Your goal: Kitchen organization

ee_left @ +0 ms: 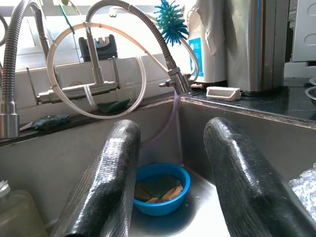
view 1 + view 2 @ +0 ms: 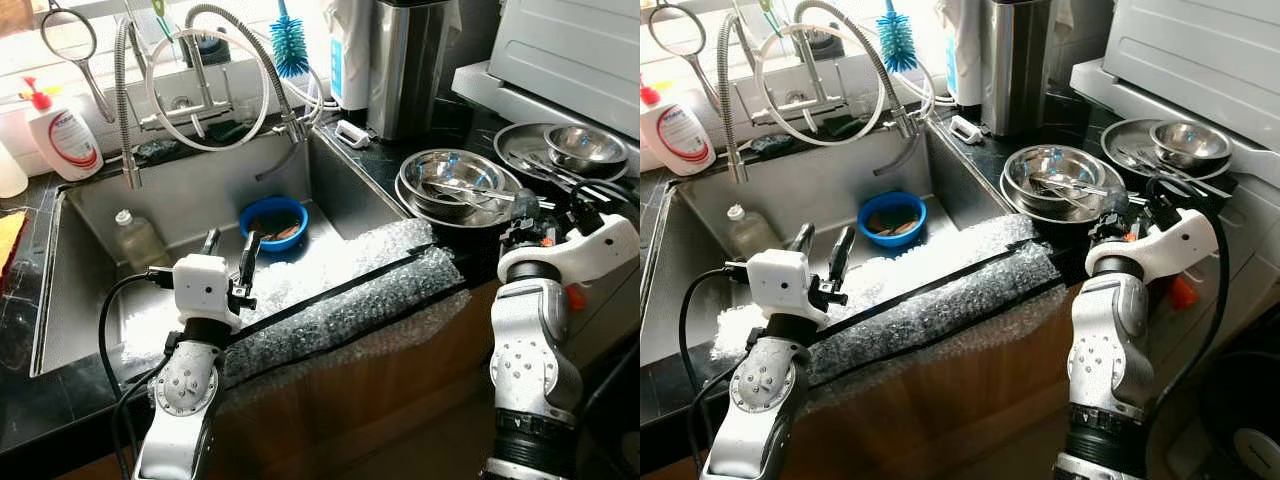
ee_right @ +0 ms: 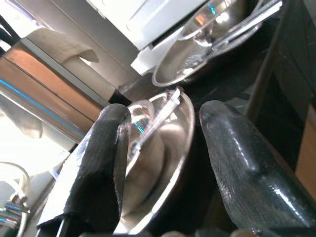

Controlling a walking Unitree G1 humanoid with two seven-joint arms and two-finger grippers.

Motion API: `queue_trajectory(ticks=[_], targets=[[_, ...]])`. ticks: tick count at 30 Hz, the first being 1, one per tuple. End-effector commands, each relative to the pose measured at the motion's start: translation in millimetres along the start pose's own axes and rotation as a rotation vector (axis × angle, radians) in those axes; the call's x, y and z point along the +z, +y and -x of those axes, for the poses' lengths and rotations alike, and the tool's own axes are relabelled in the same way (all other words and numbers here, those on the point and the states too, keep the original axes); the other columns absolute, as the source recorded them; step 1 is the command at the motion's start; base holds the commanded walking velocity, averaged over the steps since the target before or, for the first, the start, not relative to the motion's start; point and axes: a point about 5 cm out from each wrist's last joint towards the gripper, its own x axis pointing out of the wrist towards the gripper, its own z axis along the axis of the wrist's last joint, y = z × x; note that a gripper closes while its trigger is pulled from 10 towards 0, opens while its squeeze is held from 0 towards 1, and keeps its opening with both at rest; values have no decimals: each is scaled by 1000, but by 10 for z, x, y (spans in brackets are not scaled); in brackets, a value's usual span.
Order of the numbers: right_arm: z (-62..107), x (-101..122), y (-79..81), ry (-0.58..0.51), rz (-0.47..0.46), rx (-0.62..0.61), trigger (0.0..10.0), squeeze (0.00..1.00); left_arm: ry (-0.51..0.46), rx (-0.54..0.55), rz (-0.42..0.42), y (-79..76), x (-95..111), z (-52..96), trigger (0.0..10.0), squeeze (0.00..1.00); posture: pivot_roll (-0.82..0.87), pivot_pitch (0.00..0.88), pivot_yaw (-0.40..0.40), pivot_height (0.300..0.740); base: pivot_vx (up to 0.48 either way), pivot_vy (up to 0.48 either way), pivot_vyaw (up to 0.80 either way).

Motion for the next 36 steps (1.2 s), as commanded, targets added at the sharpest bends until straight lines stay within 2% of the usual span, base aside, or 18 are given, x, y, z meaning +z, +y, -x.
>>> queue_trajectory(ticks=[1,3,5,6,7,8,9,10,28,29,30,31,32,33,36], targets=[[-17,-4,21,-1,-16,4,10000,0,-1,-1,-24,21,-1,-15,10000,0,-200,0,84,740,0,0,0],[-23,-6,18,-2,-17,4,9804,0,-1,-1,-23,19,-1,-14,10000,0,-200,0,84,740,0,0,0],[-33,-7,17,-4,-20,4,275,0,-1,-1,-23,18,-1,-15,10000,0,-200,0,84,740,0,0,0],[-36,-8,19,-5,-21,5,0,0,-1,-1,-23,18,-1,-16,10000,0,-200,0,84,740,0,0,0],[-41,-11,23,-5,-22,6,1882,0,-2,-1,-23,19,0,-17,10000,0,-198,0,84,740,0,0,0],[-41,-11,23,-5,-22,6,1882,0,-2,-1,-23,19,0,-17,10000,0,-198,0,84,740,0,0,0],[-42,-12,24,-5,-22,5,4667,0,-2,-1,-23,19,0,-16,10000,0,-198,0,84,740,0,0,0],[-45,-15,22,-4,-22,4,10000,0,-2,-1,-23,20,1,-16,10000,0,-198,0,84,740,0,0,0],[-79,3,22,-18,-21,6,10000,0,0,-3,-23,20,-1,-13,10000,0,-197,0,85,740,0,0,0],[-84,9,16,-21,-23,5,9490,0,0,-2,-23,21,0,-14,10000,0,-196,0,86,740,0,0,0],[-86,11,13,-22,-24,4,9490,0,0,-2,-24,22,0,-14,10000,0,-196,0,86,740,0,0,0],[-87,12,13,-23,-24,4,2627,0,0,-2,-24,23,0,-14,10000,0,-197,0,87,740,0,0,0],[-87,13,15,-25,-25,6,824,0,0,-2,-24,23,1,-14,10000,0,-197,0,87,740,0,0,0],[-87,13,16,-25,-25,7,0,0,0,-2,-24,22,1,-14,10000,0,-197,0,87,740,0,0,0],[-88,12,15,-26,-26,7,0,0,0,-4,-23,20,0,-14,10000,0,-197,0,87,740,0,0,0]])
